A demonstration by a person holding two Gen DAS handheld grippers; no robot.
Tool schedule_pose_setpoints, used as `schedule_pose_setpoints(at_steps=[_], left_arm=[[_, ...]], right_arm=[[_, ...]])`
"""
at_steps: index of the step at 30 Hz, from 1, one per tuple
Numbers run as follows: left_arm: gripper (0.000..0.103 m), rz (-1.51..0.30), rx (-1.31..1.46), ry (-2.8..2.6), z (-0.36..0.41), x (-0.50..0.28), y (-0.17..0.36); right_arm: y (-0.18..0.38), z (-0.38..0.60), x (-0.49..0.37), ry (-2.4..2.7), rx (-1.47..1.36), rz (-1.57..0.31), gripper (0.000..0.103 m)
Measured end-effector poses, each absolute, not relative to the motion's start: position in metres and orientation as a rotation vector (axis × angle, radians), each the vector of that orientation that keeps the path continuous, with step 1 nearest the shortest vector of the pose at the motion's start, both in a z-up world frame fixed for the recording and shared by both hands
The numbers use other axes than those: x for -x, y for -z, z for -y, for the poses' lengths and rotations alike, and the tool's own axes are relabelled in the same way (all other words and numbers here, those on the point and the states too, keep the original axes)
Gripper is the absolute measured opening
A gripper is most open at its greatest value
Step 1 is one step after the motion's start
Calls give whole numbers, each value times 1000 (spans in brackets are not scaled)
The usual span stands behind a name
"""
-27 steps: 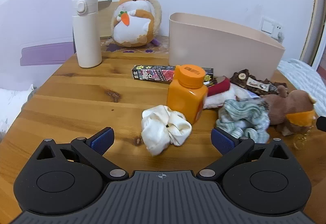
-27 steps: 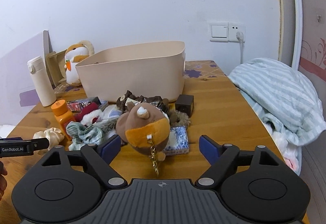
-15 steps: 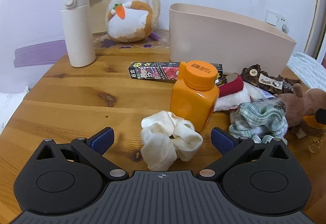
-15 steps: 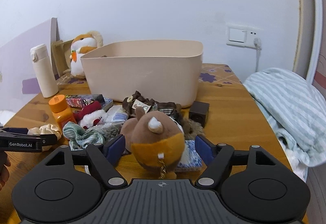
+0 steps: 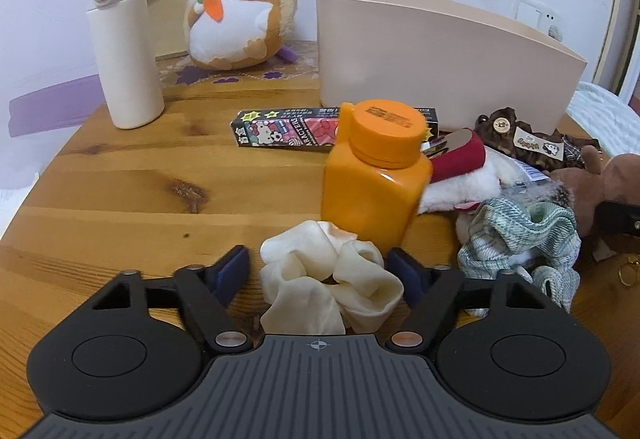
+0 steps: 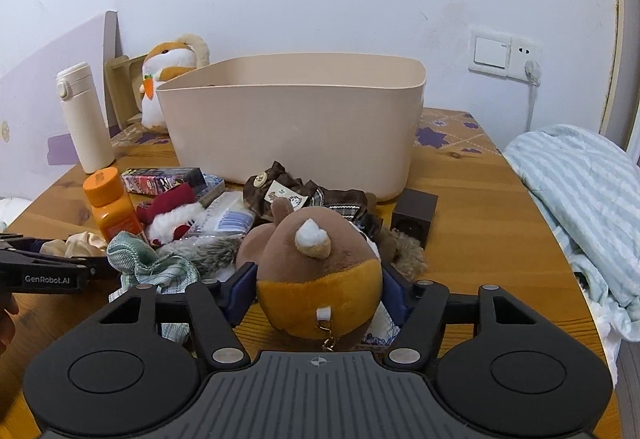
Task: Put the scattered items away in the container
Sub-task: 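Grasp the white scrunchie with left gripper while right gripper grasps the brown plush squirrel, then carry scrunchie and plush squirrel with both grippers over the beige bin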
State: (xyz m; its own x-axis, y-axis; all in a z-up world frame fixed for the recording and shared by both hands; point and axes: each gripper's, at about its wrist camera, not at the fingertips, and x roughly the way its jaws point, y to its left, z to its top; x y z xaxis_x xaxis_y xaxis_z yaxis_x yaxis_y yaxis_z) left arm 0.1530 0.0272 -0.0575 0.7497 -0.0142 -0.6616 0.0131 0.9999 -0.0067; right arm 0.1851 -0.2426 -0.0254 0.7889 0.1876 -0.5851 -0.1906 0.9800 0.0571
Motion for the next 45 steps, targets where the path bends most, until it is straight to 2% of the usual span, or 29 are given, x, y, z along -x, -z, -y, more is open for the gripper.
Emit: schedule_pose_setpoints(at_steps=[3, 5, 11, 28, 36, 45], left_arm=[[41, -718, -8, 16, -26, -152, 56], [34, -721, -10, 18, -26, -151, 55], [25, -723, 6, 18, -27, -143, 51], [25, -546, 3, 37, -21, -131, -24], [25, -422, -31, 21, -6, -164, -63], [25, -298, -95, 8, 22, -218, -93]], right_arm=[[24, 243, -183, -208, 1, -627, 58], [23, 244, -180, -212, -9, -625, 58], [13, 245, -167, -216, -16, -594, 57], [-53, 260, -150, -200, -15, -413, 57], [-86, 265, -181, -183, -17, -339, 57], [-99, 278, -240, -137, -100, -335, 57]])
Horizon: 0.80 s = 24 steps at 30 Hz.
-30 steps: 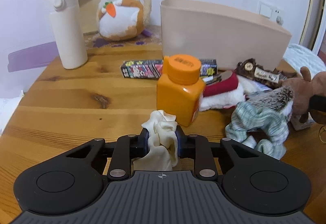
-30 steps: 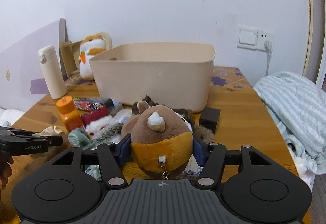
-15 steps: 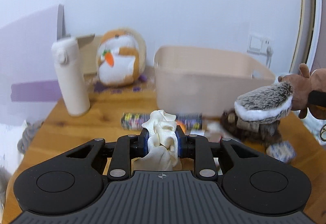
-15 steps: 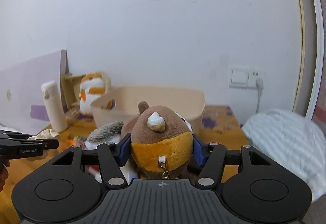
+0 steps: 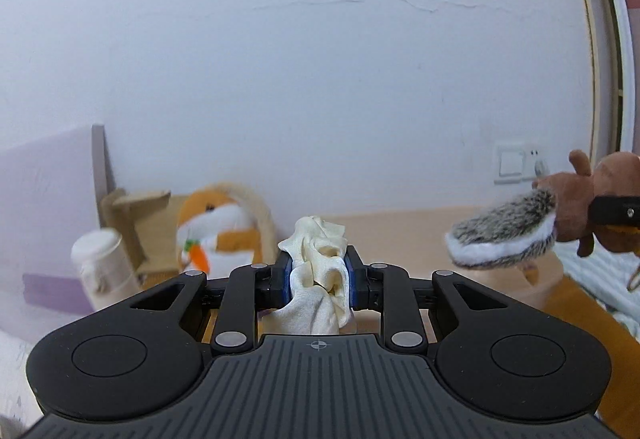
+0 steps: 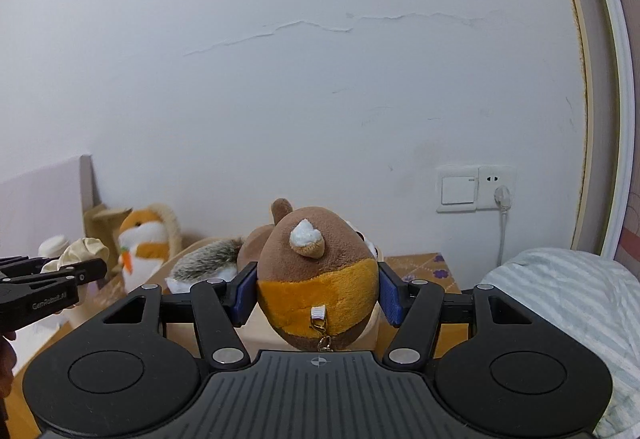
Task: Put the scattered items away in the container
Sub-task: 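Carry scrunchie and plush squirrel with both grippers over the beige bin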
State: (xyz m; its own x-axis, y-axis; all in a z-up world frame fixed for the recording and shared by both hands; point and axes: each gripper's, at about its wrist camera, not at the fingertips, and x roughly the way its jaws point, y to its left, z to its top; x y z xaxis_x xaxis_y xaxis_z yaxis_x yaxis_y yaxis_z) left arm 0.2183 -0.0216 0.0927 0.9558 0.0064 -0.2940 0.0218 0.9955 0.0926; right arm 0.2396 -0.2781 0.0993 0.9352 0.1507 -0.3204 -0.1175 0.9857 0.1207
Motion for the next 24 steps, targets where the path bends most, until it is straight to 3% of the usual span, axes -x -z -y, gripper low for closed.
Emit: schedule_pose_setpoints(at_steps=[24], left_arm=[[25, -622, -82, 69, 62, -353, -35]], right_arm=[[-56, 254, -344, -120, -19, -498, 57]])
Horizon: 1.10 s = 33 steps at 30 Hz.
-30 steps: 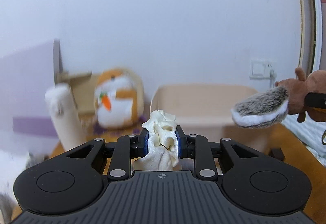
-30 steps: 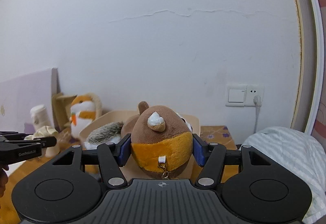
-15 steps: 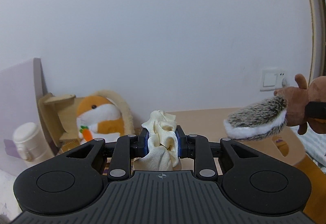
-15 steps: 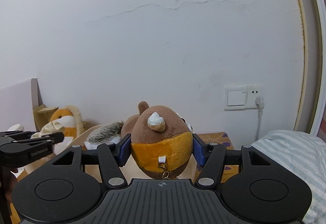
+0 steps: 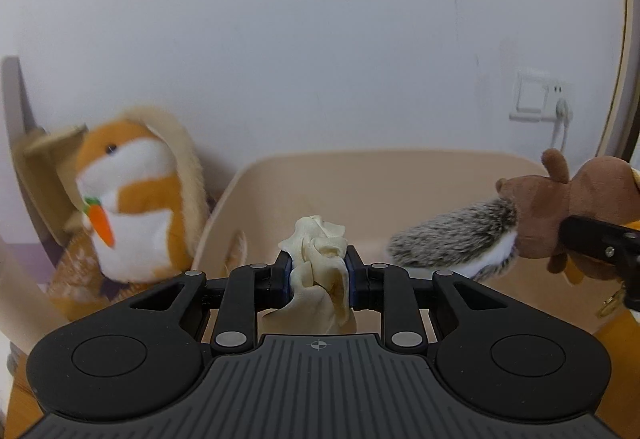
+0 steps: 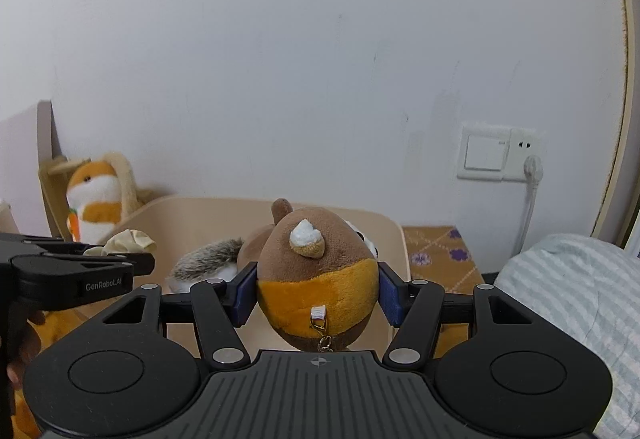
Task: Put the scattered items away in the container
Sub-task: 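Carry scrunchie and plush squirrel with both grippers over the beige bin, then open both grippers to drop scrunchie and squirrel into the bin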
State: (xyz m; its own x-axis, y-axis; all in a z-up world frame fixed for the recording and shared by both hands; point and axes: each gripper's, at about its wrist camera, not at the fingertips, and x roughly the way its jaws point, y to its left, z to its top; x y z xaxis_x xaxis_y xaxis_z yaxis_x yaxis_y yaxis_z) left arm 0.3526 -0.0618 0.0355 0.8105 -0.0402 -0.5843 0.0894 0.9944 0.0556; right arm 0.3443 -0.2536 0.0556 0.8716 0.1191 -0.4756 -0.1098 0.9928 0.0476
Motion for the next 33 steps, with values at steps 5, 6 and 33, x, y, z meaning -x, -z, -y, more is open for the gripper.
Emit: schedule_pose_setpoints(at_steps=[5, 6, 33], left_arm=[[26, -691, -100, 87, 68, -362, -24], [26, -703, -102, 90, 69, -363, -22], [32, -875, -57, 89, 72, -338, -6]], right_arm=[[-45, 246, -348, -121, 30, -544, 58], [-43, 245, -349, -119, 42, -551, 58], [-36, 247, -340, -132, 130, -640, 58]])
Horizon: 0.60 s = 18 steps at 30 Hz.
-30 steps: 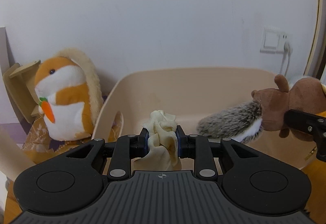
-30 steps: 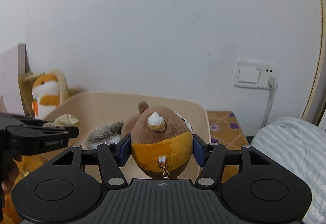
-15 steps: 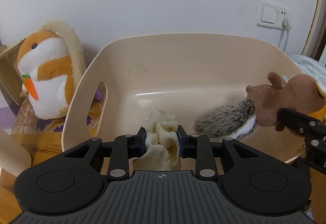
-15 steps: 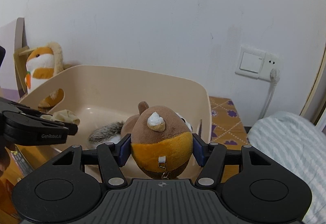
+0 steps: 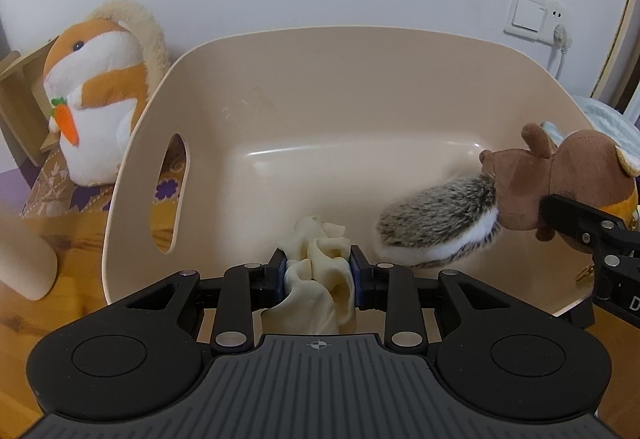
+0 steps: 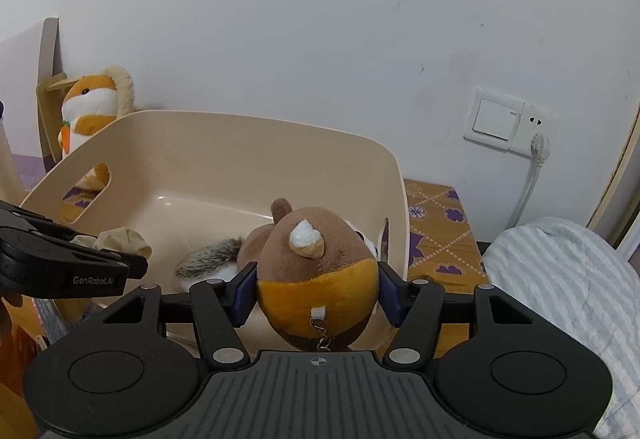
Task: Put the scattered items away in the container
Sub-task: 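Open both grippers to drop scrunchie and squirrel into the bin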
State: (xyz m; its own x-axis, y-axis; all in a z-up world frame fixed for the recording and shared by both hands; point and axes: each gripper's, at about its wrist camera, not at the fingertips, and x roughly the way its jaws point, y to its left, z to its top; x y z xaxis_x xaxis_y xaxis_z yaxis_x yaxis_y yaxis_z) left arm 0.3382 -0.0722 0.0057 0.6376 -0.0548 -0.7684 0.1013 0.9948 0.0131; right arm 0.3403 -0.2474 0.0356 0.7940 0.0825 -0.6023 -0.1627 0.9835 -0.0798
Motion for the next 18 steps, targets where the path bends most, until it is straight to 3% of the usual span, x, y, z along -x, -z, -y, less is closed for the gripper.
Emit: schedule_pose_setpoints(at_steps=[1, 3, 7, 9, 15, 18], left_arm=[[35, -872, -62, 87, 73, -336, -6], [53, -862, -77, 70, 73, -337, -7], [59, -812, -56, 77, 67, -334, -13], [68, -784, -45, 84, 66, -329, -19], [73, -649, -105, 100, 72, -297, -41], [78, -583, -149, 110, 71, -274, -53]], right_arm=[[-36, 247, -340, -132, 138, -644, 58], [-36, 247, -340, -129, 147, -652, 62], [-41, 253, -337, -153, 89, -655, 67], [-44, 255, -331, -158, 81, -642, 71], [-60, 260, -295, -167, 69, -556, 80], [-69, 265, -268, -177, 62, -499, 95]])
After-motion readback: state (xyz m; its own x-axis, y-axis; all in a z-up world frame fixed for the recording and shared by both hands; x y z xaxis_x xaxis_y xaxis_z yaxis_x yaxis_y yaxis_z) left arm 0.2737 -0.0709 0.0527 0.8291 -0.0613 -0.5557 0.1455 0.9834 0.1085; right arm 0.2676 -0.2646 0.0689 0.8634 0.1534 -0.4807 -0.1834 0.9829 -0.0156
